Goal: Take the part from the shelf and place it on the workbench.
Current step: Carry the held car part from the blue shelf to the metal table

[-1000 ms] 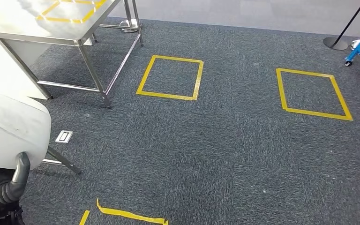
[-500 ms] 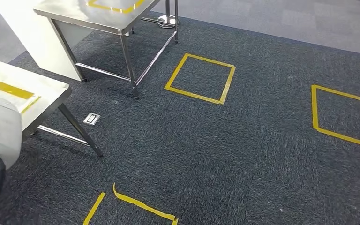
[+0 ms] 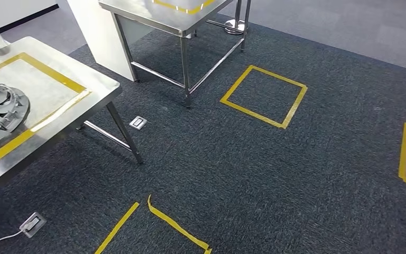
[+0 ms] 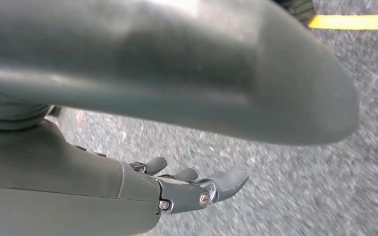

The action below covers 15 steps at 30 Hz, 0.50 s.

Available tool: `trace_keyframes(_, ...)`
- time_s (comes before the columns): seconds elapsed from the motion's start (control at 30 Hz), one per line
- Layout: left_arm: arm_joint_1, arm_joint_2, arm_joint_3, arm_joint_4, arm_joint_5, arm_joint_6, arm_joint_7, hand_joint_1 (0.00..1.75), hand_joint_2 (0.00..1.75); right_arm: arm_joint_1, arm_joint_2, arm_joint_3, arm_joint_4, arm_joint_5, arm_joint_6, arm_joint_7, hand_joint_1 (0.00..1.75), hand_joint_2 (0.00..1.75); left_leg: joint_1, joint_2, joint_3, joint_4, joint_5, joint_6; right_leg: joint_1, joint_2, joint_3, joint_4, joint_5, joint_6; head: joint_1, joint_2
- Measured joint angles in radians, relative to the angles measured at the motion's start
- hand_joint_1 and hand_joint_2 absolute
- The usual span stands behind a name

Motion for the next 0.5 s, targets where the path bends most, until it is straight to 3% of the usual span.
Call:
trace_keyframes(0.07, -0.027, 0.012, 0.0, 0.02, 0.012, -0.007, 0.004, 1.75, 1.75, 0.001, 0.003, -0.002, 0.0, -0.005, 0.0, -0.005, 0.0, 0.0, -0.004, 0.068, -0.048, 0.104, -0.064, -0.006, -0.001, -0.027, -0.001, -0.007, 0.006, -0.009, -0.005, 0.0)
trace_keyframes(0.13, -0.045, 0.016, -0.002, 0.045, 0.017, -0.012, 0.006, 1.75, 1.75, 0.002, 0.006, -0.006, 0.0, -0.008, -0.002, -0.008, 0.0, 0.0, -0.003, 0.097, -0.098, 0.224, -0.118, -0.012, 0.001, -0.056, -0.004, -0.006, 0.006, -0.01, -0.007, 0.0)
trace_keyframes(0.17, -0.053, 0.016, -0.003, 0.06, 0.018, -0.014, 0.005, 1.75, 1.75, 0.002, 0.007, -0.008, 0.0, -0.009, -0.002, -0.009, 0.0, 0.0, -0.002, 0.101, -0.102, 0.244, -0.119, -0.014, 0.002, -0.07, -0.005, -0.006, 0.006, -0.01, -0.007, 0.0)
trace_keyframes(0.2, -0.061, 0.017, -0.005, 0.076, 0.017, -0.014, 0.004, 1.75, 1.75, 0.002, 0.009, -0.01, 0.0, -0.009, -0.002, -0.01, 0.0, 0.0, -0.002, 0.106, -0.086, 0.224, -0.103, -0.016, 0.002, -0.083, -0.005, -0.005, 0.005, -0.009, -0.007, 0.0)
trace_keyframes(0.27, -0.084, 0.017, -0.007, 0.106, 0.013, -0.008, 0.001, 1.75, 1.75, 0.0, 0.014, -0.014, 0.0, -0.009, -0.002, -0.013, 0.0, 0.0, -0.001, 0.137, -0.01, 0.096, -0.045, -0.016, 0.002, -0.108, -0.003, -0.001, 0.001, -0.004, -0.007, 0.0)
trace_keyframes(0.33, -0.102, 0.017, -0.012, 0.131, 0.011, 0.001, -0.001, 1.75, 1.75, -0.003, 0.017, -0.017, 0.0, -0.01, -0.002, -0.016, 0.0, 0.0, -0.004, 0.182, 0.047, -0.005, -0.015, -0.002, 0.009, -0.127, -0.002, 0.006, -0.005, 0.006, -0.007, 0.0)
trace_keyframes(0.37, -0.107, 0.017, -0.014, 0.142, 0.01, 0.006, -0.002, 1.75, 1.75, -0.004, 0.017, -0.019, 0.0, -0.01, -0.002, -0.017, 0.0, 0.0, -0.005, 0.193, 0.054, -0.021, -0.013, 0.008, 0.012, -0.136, -0.001, 0.009, -0.007, 0.012, -0.006, 0.0)
trace_keyframes(0.43, -0.114, 0.018, -0.017, 0.166, 0.01, 0.017, -0.004, 1.75, 1.75, -0.007, 0.017, -0.02, 0.0, -0.01, -0.003, -0.015, 0.0, 0.0, -0.006, 0.173, 0.048, -0.02, -0.011, 0.026, 0.014, -0.154, 0.002, 0.01, -0.01, 0.022, -0.006, 0.0)
trace_keyframes(0.47, -0.117, 0.018, -0.018, 0.179, 0.014, 0.02, -0.008, 1.75, 1.75, -0.009, 0.017, -0.02, 0.0, -0.01, -0.004, -0.013, 0.0, 0.0, -0.005, 0.162, 0.046, -0.021, -0.008, 0.032, 0.011, -0.145, 0.002, 0.015, -0.015, 0.029, -0.005, 0.0)
trace_keyframes(0.5, -0.123, 0.019, -0.018, 0.194, 0.02, 0.019, -0.011, 1.75, 1.75, -0.009, 0.017, -0.021, 0.0, -0.01, -0.005, -0.009, 0.0, 0.0, -0.003, 0.15, 0.044, -0.022, -0.005, 0.038, 0.008, -0.121, -0.005, 0.032, -0.029, 0.035, -0.005, 0.0)
